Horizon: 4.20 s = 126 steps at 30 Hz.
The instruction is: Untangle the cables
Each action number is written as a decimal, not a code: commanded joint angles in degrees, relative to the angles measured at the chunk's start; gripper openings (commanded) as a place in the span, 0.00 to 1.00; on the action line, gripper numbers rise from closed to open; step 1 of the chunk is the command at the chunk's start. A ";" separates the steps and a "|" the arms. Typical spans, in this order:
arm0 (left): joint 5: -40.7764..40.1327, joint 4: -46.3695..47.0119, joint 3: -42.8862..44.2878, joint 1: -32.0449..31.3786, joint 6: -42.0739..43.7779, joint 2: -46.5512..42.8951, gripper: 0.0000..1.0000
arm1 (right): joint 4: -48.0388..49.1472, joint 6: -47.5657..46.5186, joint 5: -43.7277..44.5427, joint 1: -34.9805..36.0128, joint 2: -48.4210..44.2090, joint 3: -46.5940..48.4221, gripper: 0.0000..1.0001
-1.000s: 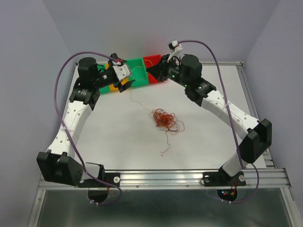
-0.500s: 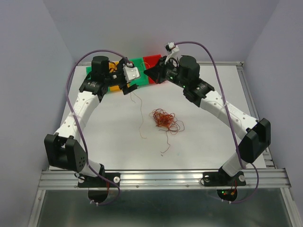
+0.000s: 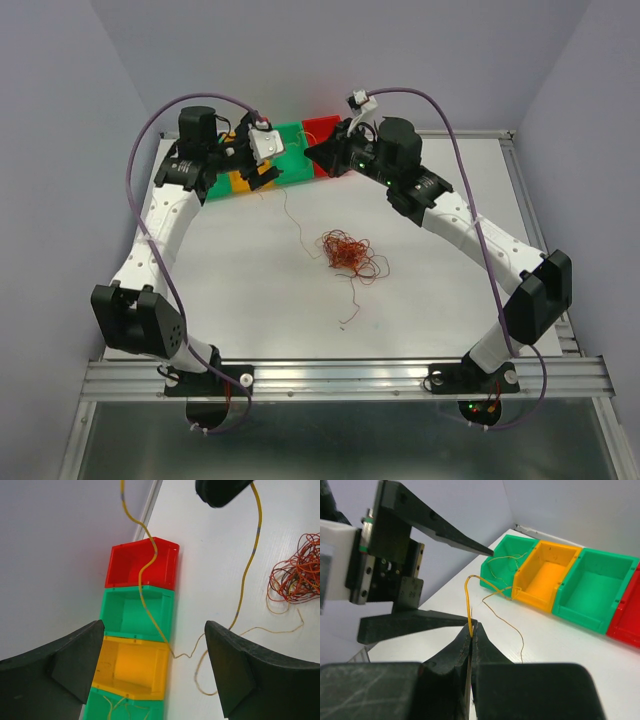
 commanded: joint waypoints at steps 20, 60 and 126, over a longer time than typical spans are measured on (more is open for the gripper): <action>4.37 -24.55 13.51 -2.04 15.18 5.40 0.96 | 2.03 -6.86 -3.72 0.54 -1.72 -1.37 0.01; -13.30 10.61 4.29 3.49 -14.17 1.63 0.00 | 10.63 -1.94 -7.85 0.72 -0.49 -6.38 0.00; -0.55 -18.04 2.79 10.61 24.14 20.52 0.89 | 35.26 5.63 -9.08 3.00 18.14 -16.75 0.01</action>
